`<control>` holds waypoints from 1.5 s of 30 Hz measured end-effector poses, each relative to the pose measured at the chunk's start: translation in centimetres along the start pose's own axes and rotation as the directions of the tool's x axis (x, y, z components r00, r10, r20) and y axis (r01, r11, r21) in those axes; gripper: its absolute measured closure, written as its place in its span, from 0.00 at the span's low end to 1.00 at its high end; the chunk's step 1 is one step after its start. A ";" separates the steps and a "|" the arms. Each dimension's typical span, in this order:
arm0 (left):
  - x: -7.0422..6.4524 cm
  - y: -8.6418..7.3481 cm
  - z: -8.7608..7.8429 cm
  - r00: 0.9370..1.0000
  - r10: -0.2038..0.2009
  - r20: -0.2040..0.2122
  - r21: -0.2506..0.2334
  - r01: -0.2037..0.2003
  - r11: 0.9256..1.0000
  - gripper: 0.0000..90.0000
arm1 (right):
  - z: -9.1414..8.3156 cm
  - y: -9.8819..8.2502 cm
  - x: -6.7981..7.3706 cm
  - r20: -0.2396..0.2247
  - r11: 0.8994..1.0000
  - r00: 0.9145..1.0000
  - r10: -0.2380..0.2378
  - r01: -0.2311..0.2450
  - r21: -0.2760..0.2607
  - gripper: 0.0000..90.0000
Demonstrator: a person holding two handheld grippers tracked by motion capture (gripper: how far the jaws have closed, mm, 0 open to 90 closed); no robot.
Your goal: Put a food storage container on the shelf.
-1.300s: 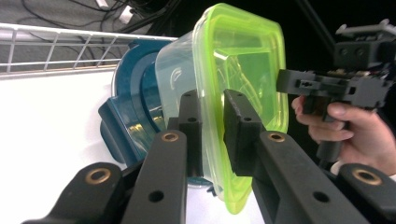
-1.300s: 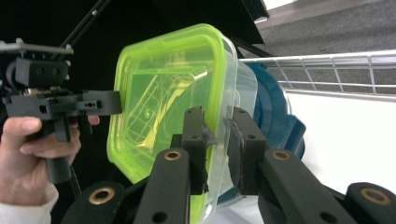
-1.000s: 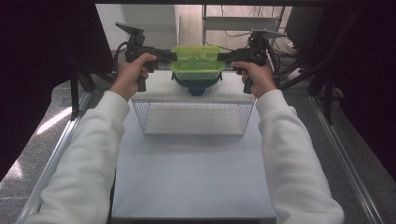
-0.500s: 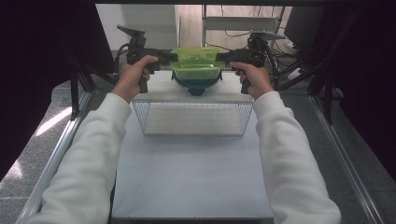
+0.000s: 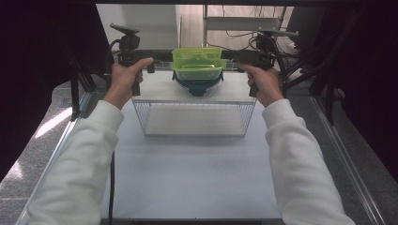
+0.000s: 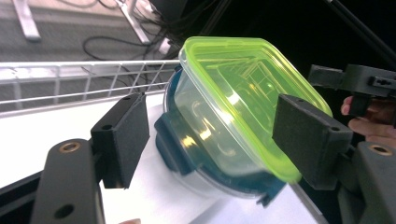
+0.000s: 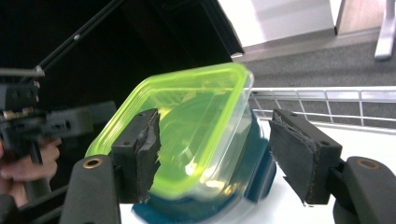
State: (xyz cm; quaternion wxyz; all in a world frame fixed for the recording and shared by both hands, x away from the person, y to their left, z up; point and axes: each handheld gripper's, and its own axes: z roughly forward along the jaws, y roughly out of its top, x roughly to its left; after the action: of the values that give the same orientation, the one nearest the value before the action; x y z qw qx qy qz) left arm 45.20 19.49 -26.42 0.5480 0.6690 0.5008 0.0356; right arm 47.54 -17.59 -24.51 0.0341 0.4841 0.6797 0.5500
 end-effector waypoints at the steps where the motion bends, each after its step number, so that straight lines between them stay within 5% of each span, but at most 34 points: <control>1: -0.2 -0.2 -0.5 1.000 0.003 0.004 -0.010 -0.003 1.000 0.29 | -0.4 -0.3 0.2 -0.001 1.000 1.000 -0.020 0.020 -0.002 0.35; 9: -1.9 -3.6 -3.7 0.996 0.086 -0.008 -0.017 -0.087 0.996 0.29 | -2.6 -2.7 1.6 0.015 0.977 0.978 -0.210 0.209 0.044 0.31; 15: -3.0 -7.9 -5.7 0.990 0.139 -0.019 -0.022 -0.139 0.990 0.29 | -4.6 -5.4 2.2 0.006 0.971 0.972 -0.236 0.235 0.043 0.30; 24: -3.9 -15.3 -8.9 0.986 0.161 -0.034 -0.045 -0.162 0.986 0.31 | -8.6 -11.3 2.0 -0.025 0.956 0.956 -0.291 0.292 0.025 0.31; 32: -1.9 -21.8 -7.9 0.985 0.166 -0.037 0.036 -0.165 0.986 0.30 | -11.4 -17.2 -0.6 -0.018 0.952 0.952 -0.304 0.305 0.038 0.30; 39: -0.1 -26.4 -7.1 0.988 0.136 -0.070 0.113 -0.128 0.985 0.30 | -11.9 -21.9 -2.8 0.019 0.944 0.948 -0.319 0.316 0.097 0.30; 43: 0.8 -28.4 -6.6 0.990 0.113 -0.081 0.133 -0.102 0.986 0.30 | -11.8 -24.6 -4.1 0.033 0.949 0.953 -0.300 0.295 0.114 0.30; 45: 1.0 -28.9 -6.2 0.986 0.135 -0.094 0.149 -0.120 0.981 0.30 | -11.3 -25.7 -4.8 0.026 0.943 0.954 -0.299 0.291 0.163 0.30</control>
State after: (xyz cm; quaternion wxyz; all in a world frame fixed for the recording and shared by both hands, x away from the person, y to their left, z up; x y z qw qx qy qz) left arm 23.74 21.54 -46.64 0.4685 0.7347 0.4857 0.0692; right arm 27.63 -27.07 -42.46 0.0949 0.3918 0.7846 0.4710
